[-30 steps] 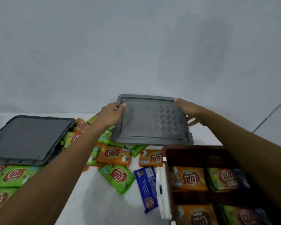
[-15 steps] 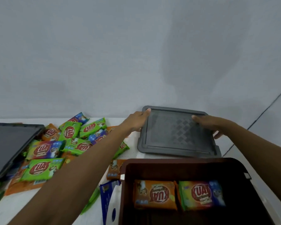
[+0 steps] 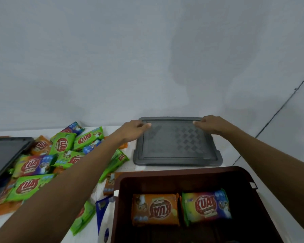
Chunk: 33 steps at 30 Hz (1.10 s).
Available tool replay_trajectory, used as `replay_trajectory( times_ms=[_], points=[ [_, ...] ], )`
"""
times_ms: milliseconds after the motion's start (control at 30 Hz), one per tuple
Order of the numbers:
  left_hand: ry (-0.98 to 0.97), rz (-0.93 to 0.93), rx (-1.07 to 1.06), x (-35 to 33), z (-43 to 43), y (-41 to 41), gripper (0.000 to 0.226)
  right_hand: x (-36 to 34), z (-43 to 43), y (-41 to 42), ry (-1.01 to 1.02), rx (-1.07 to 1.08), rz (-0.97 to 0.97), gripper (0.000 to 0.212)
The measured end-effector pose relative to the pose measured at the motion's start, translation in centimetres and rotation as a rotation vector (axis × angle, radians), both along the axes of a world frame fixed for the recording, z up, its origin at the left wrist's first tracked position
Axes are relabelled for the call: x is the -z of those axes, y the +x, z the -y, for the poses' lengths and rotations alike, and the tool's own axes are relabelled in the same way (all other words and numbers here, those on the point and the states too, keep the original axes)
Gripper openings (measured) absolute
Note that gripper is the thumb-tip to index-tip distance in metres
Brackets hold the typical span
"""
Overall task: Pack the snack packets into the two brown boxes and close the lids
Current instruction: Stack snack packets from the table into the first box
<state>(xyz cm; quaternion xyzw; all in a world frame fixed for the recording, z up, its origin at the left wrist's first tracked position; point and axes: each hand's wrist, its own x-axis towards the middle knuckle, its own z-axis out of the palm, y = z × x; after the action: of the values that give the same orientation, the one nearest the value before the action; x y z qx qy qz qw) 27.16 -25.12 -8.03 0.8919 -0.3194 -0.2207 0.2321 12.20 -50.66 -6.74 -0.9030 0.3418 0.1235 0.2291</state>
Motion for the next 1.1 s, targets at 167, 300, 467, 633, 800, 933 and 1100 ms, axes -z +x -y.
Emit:
replay_trajectory(
  times_ms=[167, 300, 467, 633, 800, 933, 1100],
  points=[
    [-0.015, 0.152, 0.036, -0.7, -6.2, 1.5, 0.043, -2.2, -3.9, 0.5, -0.055, -0.352, 0.010, 0.050],
    [0.024, 0.254, 0.036, -0.8, -14.2, 2.5, 0.040, -4.1, -10.1, 2.4, 0.000, -0.582, 0.012, 0.044],
    [0.093, 0.296, 0.031, 0.0, -24.4, 3.1, 0.037, -5.1, -19.0, 5.7, -0.031, -0.802, 0.026, 0.038],
    [0.118, 0.244, 0.259, 1.0, -28.4, 1.1, 0.078, -3.8, -26.6, 9.5, -0.193, -0.858, -0.052, 0.040],
    [0.087, 0.237, 0.290, 1.9, -28.0, 0.5, 0.061, -0.6, -30.7, 11.3, -0.237, -0.677, -0.086, 0.067],
    [0.114, 0.210, 0.308, 1.2, -27.8, 0.3, 0.051, 0.4, -31.7, 10.7, -0.214, -0.506, -0.043, 0.076],
    [0.084, 0.035, 0.331, 0.0, -27.7, 0.1, 0.051, -0.5, -31.5, 9.5, -0.099, -0.413, 0.014, 0.042]
  ],
)
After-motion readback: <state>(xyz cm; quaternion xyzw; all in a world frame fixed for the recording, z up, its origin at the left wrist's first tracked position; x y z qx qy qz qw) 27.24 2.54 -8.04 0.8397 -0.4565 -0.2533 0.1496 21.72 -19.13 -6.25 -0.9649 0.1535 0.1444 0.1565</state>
